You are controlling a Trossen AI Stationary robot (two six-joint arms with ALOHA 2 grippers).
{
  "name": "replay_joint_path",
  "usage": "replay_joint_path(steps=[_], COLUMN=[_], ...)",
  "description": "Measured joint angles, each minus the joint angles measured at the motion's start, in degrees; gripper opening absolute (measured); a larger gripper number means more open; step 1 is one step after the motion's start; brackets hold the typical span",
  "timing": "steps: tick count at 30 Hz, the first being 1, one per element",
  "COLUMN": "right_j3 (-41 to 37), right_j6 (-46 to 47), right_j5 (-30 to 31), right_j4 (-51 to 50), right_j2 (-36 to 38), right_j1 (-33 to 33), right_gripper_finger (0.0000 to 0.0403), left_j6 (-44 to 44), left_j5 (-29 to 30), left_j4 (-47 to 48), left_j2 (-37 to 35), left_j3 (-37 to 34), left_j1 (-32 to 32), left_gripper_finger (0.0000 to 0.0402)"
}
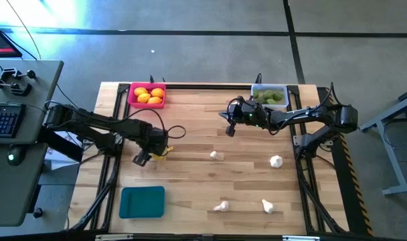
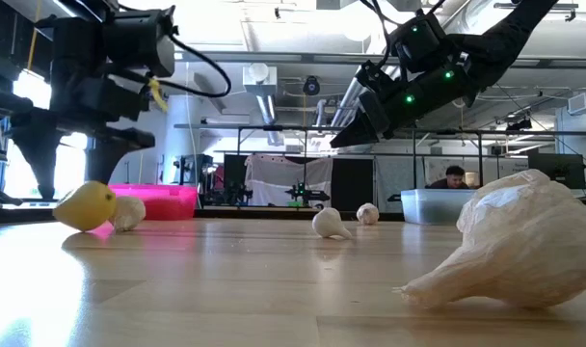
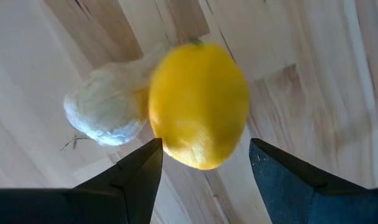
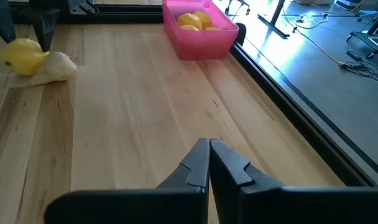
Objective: Sort produce into baskets
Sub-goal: Put the lemon into the pink bin
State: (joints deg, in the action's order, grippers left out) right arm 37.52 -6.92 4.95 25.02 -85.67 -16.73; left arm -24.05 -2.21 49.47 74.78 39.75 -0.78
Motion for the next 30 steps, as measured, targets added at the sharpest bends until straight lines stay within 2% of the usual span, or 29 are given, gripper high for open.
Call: replay_joint_path(steps=[10,17,24,30], right_j3=[0.0,0.0,0.0,0.0], right_j6=[-0.2,-0.2,-0.2,-0.5], right_j5=[0.0,0.0,0.0,-0.7], right_j4=[0.0,0.0,0.0,-0.4], right_j2=[0.0,0.0,0.0,0.0], right_j1=[0.0,0.0,0.0,0.0], right_gripper_finger=[0.0,0.0,0.0,0.0], left_j6=[3.1,5.6,10.5,10.0], left_j5=[0.0,2.1,1.4,2.6], left_j4=[-2.7,-3.0,-4.5,-7.0], left_j2=[0.0,0.0,0.0,1.5], left_j3=[-0.4,0.2,1.4,0.1], left_j1=[0.0,0.0,0.0,0.0], left_gripper_finger=[0.0227,0.0227,0.0227,0.0227])
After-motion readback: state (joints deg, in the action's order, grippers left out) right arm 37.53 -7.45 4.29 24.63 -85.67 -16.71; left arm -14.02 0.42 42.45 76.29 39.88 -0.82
